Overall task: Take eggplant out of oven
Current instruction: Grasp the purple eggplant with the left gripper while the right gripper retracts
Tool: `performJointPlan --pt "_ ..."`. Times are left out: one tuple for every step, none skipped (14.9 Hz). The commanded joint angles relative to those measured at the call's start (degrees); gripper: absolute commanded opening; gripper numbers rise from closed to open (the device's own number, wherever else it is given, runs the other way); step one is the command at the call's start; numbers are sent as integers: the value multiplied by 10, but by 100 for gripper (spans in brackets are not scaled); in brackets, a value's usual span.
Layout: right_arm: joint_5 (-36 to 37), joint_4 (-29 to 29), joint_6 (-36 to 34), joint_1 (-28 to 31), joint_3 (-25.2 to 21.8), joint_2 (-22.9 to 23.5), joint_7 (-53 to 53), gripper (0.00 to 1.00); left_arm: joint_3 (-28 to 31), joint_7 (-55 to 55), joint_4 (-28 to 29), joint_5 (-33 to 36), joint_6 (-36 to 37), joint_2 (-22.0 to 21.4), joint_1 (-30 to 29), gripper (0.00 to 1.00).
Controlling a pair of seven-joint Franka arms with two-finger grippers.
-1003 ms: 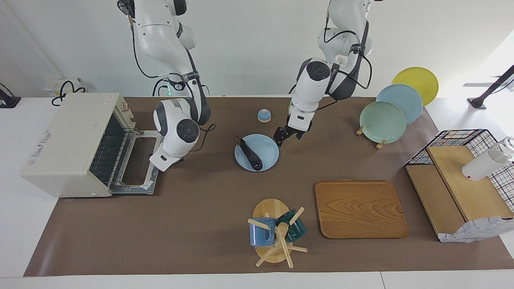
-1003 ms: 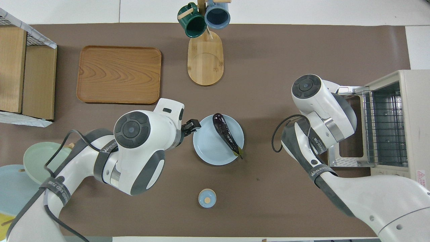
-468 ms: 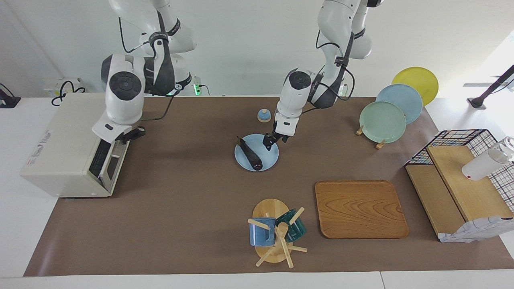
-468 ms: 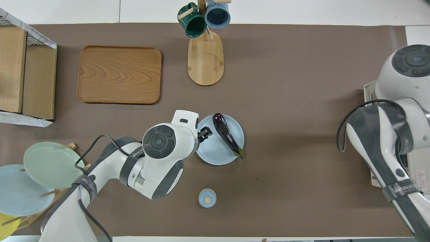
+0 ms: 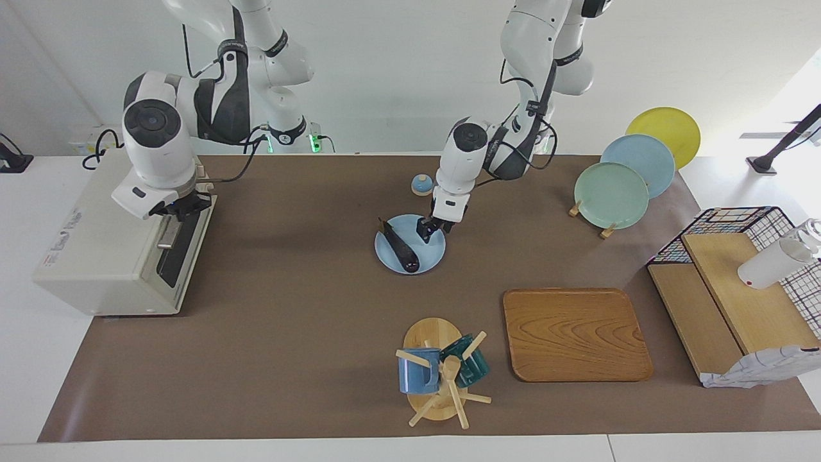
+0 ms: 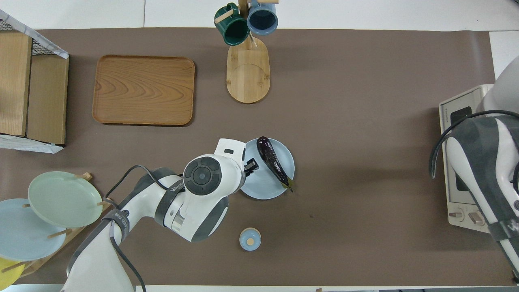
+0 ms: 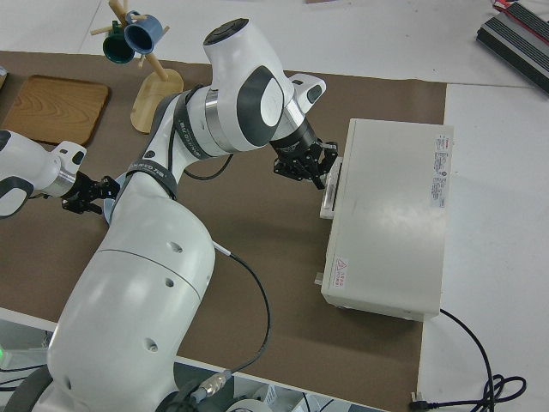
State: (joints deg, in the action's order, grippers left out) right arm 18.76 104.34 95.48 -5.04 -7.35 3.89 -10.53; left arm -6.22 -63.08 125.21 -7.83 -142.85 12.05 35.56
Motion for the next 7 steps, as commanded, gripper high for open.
performJointPlan --pt "-73 -68 -36 3 6 -5 -18 0 10 8 7 -7 -8 -11 7 76" --pt "-92 -83 -39 3 8 -5 -17 0 13 32 3 -3 0 -19 6 91" --pt "-101 -89 -43 3 8 -5 -17 0 14 57 -21 -2 30 -27 1 100" --pt "-114 -91 -49 9 7 -5 -17 4 15 69 -54 0 61 -23 -7 100" --pt "-138 -91 -52 11 1 -8 -16 8 14 74 -92 4 84 -13 -11 100" --pt "-156 -93 -58 11 -1 -8 -12 9 14 74 -101 4 84 -6 -4 100" --pt "-159 -93 -55 10 -1 -8 -11 9 13 74 -101 4 78 -6 -1 100"
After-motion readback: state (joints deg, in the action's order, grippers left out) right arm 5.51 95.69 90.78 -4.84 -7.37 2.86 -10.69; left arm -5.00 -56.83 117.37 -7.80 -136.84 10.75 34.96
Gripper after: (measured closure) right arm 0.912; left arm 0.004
